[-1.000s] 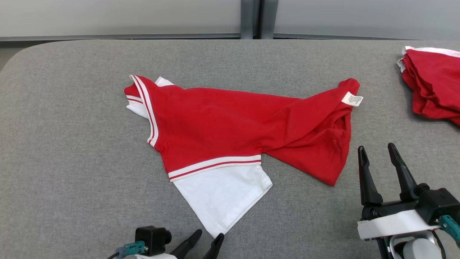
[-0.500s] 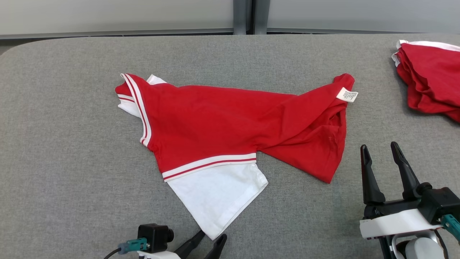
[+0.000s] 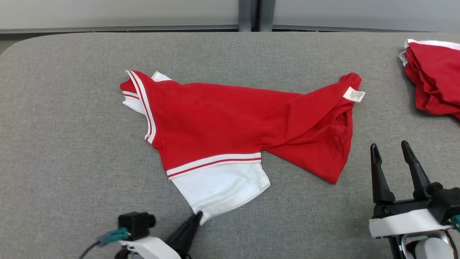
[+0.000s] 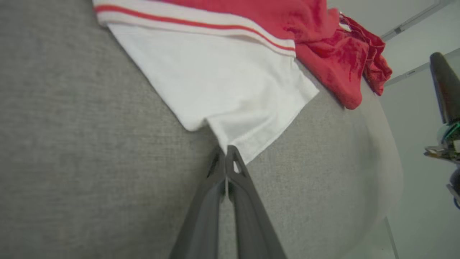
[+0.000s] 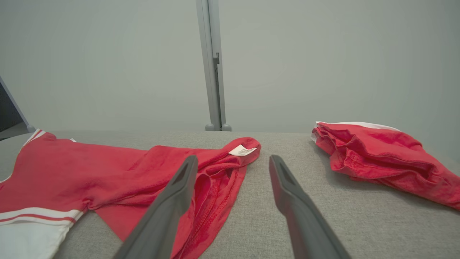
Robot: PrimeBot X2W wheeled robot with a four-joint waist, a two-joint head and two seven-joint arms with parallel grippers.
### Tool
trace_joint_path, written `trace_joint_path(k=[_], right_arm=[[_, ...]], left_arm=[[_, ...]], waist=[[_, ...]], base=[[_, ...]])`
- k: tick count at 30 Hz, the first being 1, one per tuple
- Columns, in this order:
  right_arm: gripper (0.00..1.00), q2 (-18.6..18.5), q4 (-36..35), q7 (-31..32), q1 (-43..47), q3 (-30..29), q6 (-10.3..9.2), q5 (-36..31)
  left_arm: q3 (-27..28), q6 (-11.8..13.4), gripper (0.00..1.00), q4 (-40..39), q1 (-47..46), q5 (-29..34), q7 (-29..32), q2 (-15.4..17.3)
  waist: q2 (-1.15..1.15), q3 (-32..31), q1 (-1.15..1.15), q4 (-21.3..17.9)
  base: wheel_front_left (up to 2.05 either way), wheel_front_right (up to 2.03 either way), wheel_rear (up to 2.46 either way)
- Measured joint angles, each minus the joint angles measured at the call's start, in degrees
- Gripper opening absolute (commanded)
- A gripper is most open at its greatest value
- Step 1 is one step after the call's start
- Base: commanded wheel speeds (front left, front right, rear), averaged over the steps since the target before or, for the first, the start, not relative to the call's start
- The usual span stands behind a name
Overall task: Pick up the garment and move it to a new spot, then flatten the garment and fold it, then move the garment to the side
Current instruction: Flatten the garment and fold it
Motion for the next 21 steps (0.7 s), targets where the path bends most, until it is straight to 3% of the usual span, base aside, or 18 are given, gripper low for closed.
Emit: trace_joint_path(k=[7,12,17,21], right_arm=[[1.0,-1.32,-0.66,0.0,0.7,-1.24,0.0,-0.35],[1.0,-3.15,0.45,0.0,0.65,1.0,0.0,0.96],[1.0,-5.24,1.54,0.01,-0.06,5.0,0.0,3.57],[1.0,-6.62,3.28,0.01,-1.46,9.26,0.0,10.29]], left_arm=[[14.01,1.54,0.0,-13.73,2.47,-8.31,-3.76,5.38],[23.15,3.36,0.0,-20.05,3.9,-15.46,-3.75,7.47],[27.06,4.1,0.0,-21.84,4.5,-17.96,-4.2,8.16],[28.04,5.09,0.0,-21.43,5.48,-17.98,-4.68,8.31]], waist=[[0.0,0.03,0.0,2.31],[0.0,0.91,0.0,2.77],[0.0,1.52,0.0,2.27],[0.0,1.86,0.0,1.99]], base=[[0.0,0.0,0.0],[0.0,0.0,0.0],[0.0,0.0,0.0],[0.0,0.0,0.0]])
